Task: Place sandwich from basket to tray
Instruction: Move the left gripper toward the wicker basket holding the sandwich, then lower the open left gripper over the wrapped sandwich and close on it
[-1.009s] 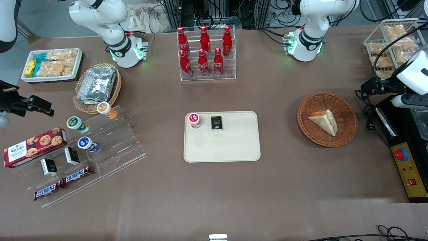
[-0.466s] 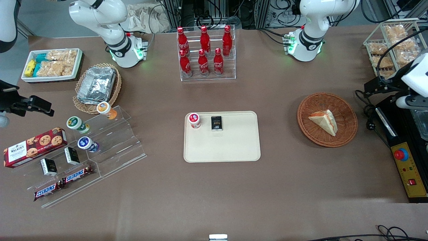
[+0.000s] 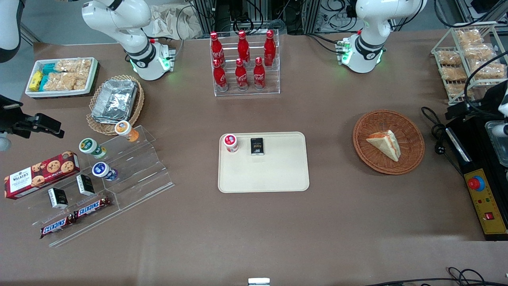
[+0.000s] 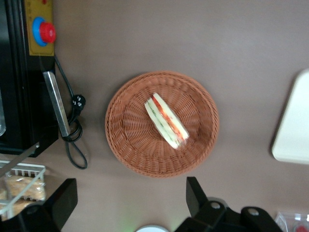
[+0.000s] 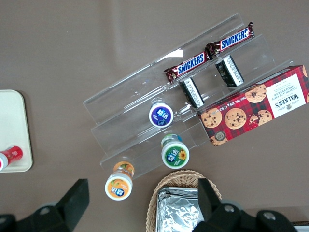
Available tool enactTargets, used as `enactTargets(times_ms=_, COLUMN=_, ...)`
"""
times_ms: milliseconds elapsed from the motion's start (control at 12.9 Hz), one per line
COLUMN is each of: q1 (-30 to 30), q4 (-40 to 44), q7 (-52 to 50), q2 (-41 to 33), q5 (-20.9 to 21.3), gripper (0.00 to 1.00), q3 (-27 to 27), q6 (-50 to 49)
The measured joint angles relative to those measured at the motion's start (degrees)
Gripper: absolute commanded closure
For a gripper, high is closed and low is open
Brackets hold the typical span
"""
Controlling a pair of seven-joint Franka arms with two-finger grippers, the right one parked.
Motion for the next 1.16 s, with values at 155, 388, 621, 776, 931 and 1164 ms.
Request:
enactTargets(times_ms=155, q1=1.25, q4=-11.67, q7=-8.18, q2=-3.69, q5=0.01, gripper=0.0, q3=0.71, q6=10.56)
enactTargets(times_ms=388, q1=1.47, q4=-21.3, q7=-23.96, q2=-5.71, q5=-0.13, gripper=0.0, q3=0.53, q6=17.47)
enactTargets(times_ms=621, q1=0.69, q4=-24.5, q7=-35.2, q2=-3.79, q5=-0.26, gripper=0.0, q3=-0.28, q6=22.24)
enactTargets(times_ms=776, q1=-0.49, q4=-25.12, q7=-42.12, q2=-0.78, q5=-0.29, gripper=0.0, q3=-2.78, q6=24.84)
enactTargets(times_ms=931, q1=-1.15, q4=-25.14, q7=-48.04, q2=2.27, q5=-0.29, gripper=0.0, q3=-5.87, q6=27.24)
enactTargets(times_ms=1164, q1=-1.36, q4=-25.3, q7=-49.97, q2=5.0, q5=-0.29, gripper=0.0, q3=-6.81, q6=29.28)
